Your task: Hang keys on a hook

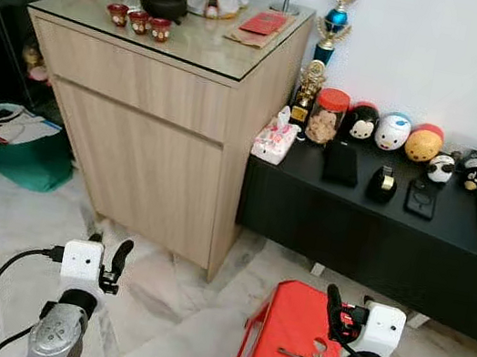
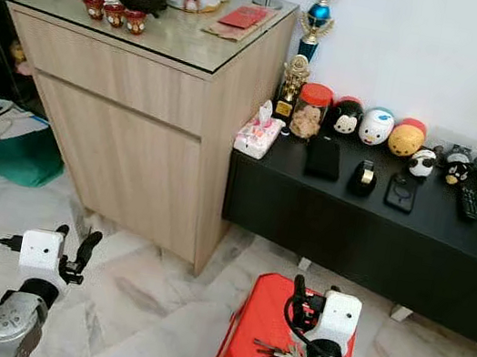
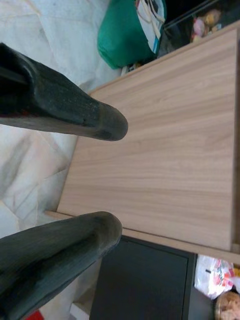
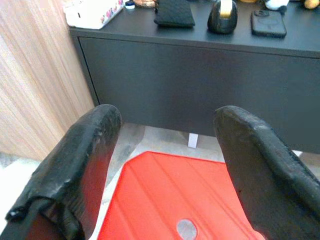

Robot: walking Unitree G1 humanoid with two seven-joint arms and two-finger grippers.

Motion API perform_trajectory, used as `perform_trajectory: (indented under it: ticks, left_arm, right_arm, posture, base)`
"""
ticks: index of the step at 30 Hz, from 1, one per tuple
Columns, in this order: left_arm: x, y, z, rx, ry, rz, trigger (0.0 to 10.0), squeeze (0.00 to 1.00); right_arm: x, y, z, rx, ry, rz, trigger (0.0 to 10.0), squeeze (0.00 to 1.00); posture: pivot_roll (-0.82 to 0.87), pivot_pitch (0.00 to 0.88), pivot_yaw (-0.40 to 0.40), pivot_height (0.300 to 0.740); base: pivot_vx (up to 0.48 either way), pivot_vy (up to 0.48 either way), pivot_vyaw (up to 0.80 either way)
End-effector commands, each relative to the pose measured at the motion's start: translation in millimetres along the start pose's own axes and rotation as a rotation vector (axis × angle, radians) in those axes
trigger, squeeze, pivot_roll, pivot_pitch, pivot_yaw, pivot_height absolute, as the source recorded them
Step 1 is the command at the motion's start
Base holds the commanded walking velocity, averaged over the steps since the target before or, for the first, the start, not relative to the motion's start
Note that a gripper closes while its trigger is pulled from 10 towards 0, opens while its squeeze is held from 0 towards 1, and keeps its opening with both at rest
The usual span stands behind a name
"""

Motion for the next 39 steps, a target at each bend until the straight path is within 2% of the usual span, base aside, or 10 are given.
perform_trajectory:
  ticks: [1,4,7,16,26,39]
  left_arm:
    - [0.2,-1.4,1,0.002,0.003,-0.008,10.0,0.00]
    - [-0.2,-1.5,1,0.003,0.003,-0.010,10.0,0.00]
    - [-2.2,-0.5,-1,-0.006,-0.009,-0.002,10.0,0.00]
    - [-6.3,0.1,-1,-0.016,-0.016,0.010,10.0,0.00]
    - [-8.4,-0.2,-2,-0.029,-0.013,0.004,10.0,0.00]
    - [-11.3,5.7,4,-0.025,-0.022,0.003,10.0,0.00]
  right_arm:
    - [3.6,-0.2,0,-0.002,0.009,-0.021,10.0,0.00]
    - [12.6,-0.2,2,0.002,-0.038,-0.070,10.0,0.00]
    - [17.6,1.5,2,-0.011,-0.016,-0.094,10.0,0.00]
    - [11.1,4.3,0,-0.022,-0.017,-0.077,10.0,0.00]
    - [0.3,4.3,-2,-0.020,0.019,-0.041,10.0,0.00]
    - [2.2,3.2,-15,-0.093,0.068,-0.059,10.0,0.00]
  posture:
    - [0.00,0.000,-0.015,0.740]
    - [0.00,0.000,-0.015,0.740]
    - [0.00,0.000,-0.020,0.715]
    - [0.02,0.000,-0.021,0.655]
    - [0.03,0.000,-0.017,0.655]
    - [0.03,0.000,-0.010,0.646]
  base:
    - [0.000,0.000,0.00]
    - [0.000,0.000,0.00]
    - [0.000,0.000,0.00]
    - [0.000,0.000,0.00]
    - [0.000,0.000,0.00]
    - [0.000,0.000,0.00]
Point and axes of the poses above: a point about 5 cm out from each wrist's last joint towards the gripper, its own y axis pointing out of the wrist towards the gripper, its own z axis along the axis of the wrist's last joint, x = y × z, the point moved 6 cm from there along y, pointing out of the wrist towards the gripper, and after that the axes turned 3 degrees about y, right-handed, at the moved point
